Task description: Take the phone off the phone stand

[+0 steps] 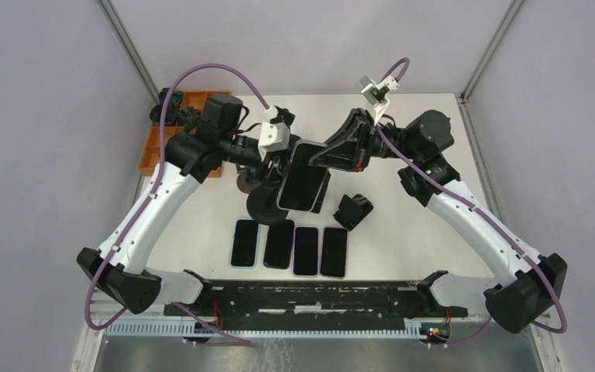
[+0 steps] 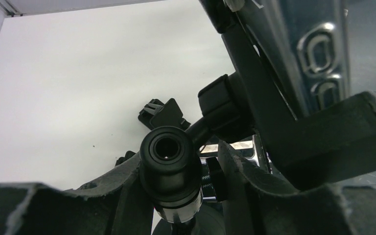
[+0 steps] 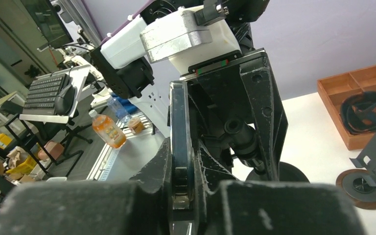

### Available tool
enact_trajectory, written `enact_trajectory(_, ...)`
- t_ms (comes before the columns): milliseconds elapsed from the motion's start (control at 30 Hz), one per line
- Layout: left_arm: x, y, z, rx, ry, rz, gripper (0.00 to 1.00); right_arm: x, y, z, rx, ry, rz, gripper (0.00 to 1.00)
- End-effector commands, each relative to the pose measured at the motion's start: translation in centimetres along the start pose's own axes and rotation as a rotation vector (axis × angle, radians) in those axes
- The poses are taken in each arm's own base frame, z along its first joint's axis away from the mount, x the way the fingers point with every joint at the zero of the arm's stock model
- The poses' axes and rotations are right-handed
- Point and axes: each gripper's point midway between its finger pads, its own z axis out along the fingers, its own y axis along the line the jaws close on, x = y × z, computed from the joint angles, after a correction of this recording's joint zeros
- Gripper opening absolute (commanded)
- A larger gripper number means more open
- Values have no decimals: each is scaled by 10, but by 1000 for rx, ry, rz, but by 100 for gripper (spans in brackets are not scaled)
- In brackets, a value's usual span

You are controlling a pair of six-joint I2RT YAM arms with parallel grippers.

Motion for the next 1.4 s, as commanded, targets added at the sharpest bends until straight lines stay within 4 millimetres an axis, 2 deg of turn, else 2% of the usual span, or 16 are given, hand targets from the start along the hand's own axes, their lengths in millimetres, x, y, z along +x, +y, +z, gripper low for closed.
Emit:
enact_trajectory(0,-31,-5,-10,-4,-57,164,2,-39,15,5,-28,-87,-98,0)
enact_trajectory(200,6,-15,-9,34,64,224,2,-74,19,-1,-18,-221,-124,0)
enact_trajectory(400,36,-23,-13,72,182,313,2,-104,32,-18,-58,-332,-131,0)
enact_trajectory(533,43,-25,-14,74,202,313,2,-118,45,-28,-100,-399,-143,0)
enact_trajectory(767,42,-19,-12,33,198,231,2,-118,46,-33,-72,-409,-172,0)
enact_trajectory(967,56,-18,-15,11,250,214,2,-148,60,-49,-45,-439,-238,0)
enact_trajectory(1067,64,-18,-16,7,275,214,2,-156,63,-53,-39,-451,-245,0)
enact_trajectory(1267,54,-14,-20,-15,273,234,2,-154,55,-66,20,-458,-229,0)
enact_trajectory(1333,46,-12,-22,-28,264,241,2,-148,34,-74,113,-423,-186,0)
enact_trajectory(1367,41,-12,-23,-33,256,249,2,-141,15,-78,195,-392,-155,0)
